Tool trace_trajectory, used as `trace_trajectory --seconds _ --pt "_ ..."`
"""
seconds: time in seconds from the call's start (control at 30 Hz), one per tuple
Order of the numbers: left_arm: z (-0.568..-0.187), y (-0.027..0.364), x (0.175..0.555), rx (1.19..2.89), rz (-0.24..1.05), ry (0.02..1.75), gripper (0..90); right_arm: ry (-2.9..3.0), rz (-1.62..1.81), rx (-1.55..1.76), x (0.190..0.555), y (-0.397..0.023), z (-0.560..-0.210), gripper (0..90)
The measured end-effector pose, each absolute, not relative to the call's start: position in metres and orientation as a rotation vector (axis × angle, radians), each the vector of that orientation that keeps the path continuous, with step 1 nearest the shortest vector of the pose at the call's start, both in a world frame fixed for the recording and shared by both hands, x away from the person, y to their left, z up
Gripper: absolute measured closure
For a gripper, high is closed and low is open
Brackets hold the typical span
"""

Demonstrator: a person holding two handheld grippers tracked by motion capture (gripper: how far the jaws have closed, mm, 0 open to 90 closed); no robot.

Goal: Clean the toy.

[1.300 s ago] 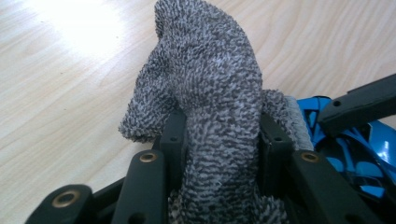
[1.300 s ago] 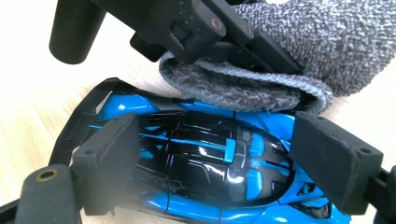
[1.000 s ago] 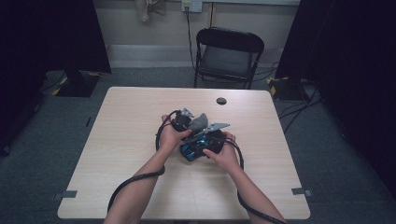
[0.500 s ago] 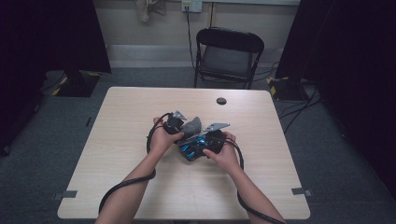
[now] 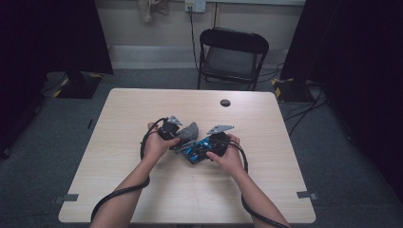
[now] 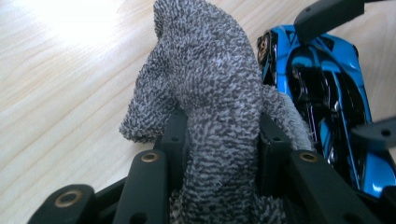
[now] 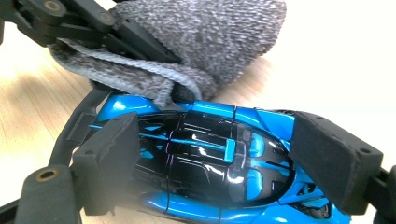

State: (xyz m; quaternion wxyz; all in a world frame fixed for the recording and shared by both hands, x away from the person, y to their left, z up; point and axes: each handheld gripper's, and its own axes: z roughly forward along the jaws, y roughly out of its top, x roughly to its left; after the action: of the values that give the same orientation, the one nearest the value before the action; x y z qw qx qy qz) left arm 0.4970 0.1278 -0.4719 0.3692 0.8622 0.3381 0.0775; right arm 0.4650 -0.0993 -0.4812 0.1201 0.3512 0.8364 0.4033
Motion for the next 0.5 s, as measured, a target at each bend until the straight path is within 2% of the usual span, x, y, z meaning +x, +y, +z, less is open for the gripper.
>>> trace_trajectory --seconds 0.5 --pt "-0.464 0.146 0.488 2.259 0.199 0.863 63.4 2.439 1.184 1.026 0.465 -0.100 -0.482 15.6"
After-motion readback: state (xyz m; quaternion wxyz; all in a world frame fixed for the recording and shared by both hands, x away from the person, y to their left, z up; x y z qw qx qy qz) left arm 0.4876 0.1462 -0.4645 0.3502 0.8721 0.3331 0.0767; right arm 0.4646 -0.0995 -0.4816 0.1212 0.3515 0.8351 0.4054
